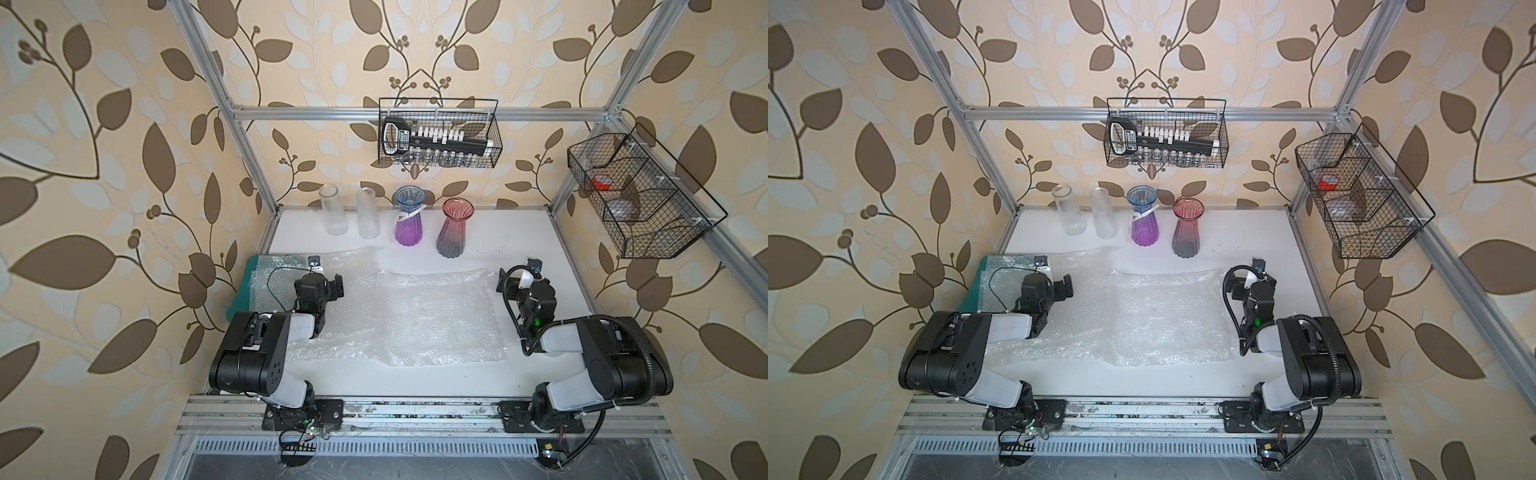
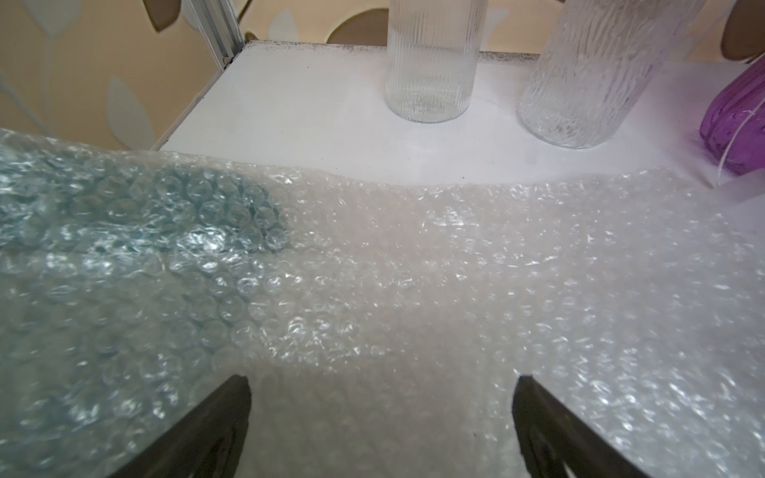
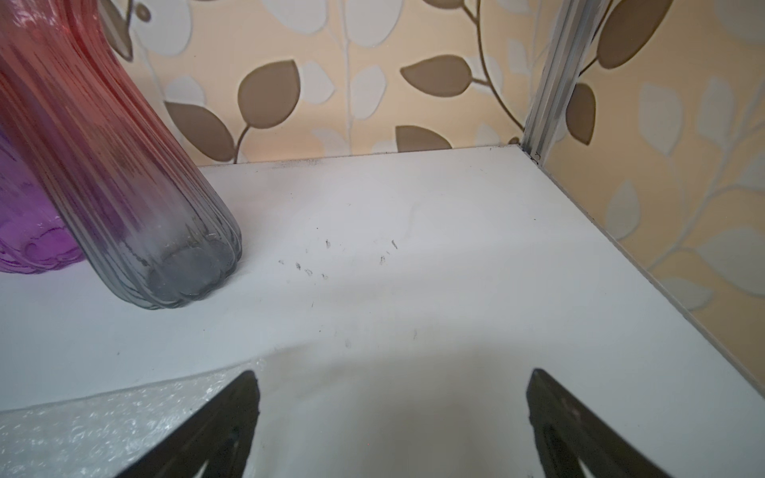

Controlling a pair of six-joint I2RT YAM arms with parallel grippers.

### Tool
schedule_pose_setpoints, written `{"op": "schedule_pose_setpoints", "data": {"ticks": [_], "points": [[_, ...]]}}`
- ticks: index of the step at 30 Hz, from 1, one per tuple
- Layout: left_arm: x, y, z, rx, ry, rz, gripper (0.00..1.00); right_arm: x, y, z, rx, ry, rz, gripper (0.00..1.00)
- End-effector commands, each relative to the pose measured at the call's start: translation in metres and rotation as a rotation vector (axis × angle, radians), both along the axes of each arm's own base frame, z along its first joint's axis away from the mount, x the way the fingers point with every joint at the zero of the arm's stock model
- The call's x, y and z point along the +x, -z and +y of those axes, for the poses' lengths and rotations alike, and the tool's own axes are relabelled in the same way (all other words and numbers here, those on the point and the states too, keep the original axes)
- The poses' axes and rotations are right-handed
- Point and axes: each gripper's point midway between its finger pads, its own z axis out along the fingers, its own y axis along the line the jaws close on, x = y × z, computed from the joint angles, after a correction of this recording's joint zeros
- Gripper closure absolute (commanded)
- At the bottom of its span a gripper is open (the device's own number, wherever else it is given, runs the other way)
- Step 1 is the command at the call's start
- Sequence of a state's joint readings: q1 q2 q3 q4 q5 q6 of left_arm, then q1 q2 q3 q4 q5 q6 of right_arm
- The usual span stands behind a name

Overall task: Unwrap the vase from the bubble wrap
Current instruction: Reset both arms

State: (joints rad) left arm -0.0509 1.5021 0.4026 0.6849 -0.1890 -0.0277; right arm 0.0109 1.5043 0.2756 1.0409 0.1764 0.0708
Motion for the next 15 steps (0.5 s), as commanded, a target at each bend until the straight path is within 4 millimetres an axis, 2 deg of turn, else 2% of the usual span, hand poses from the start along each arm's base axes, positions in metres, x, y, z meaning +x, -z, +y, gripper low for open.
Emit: {"op": "schedule_pose_setpoints", "data": {"ticks": [1,15], "points": [[0.0020,-0.0094,0.0002,-0.012,0.001,-0.041,0.01,-0.0014,0.0015,-0.0015,0.002,0.013,0.004,0.01],[0.0027,-0.0088,0.0000,-0.013,0.002,-0.038,0.01,-0.0015,-0.0001,-0.0017,0.000,0.014,-0.001,0.01]]}}
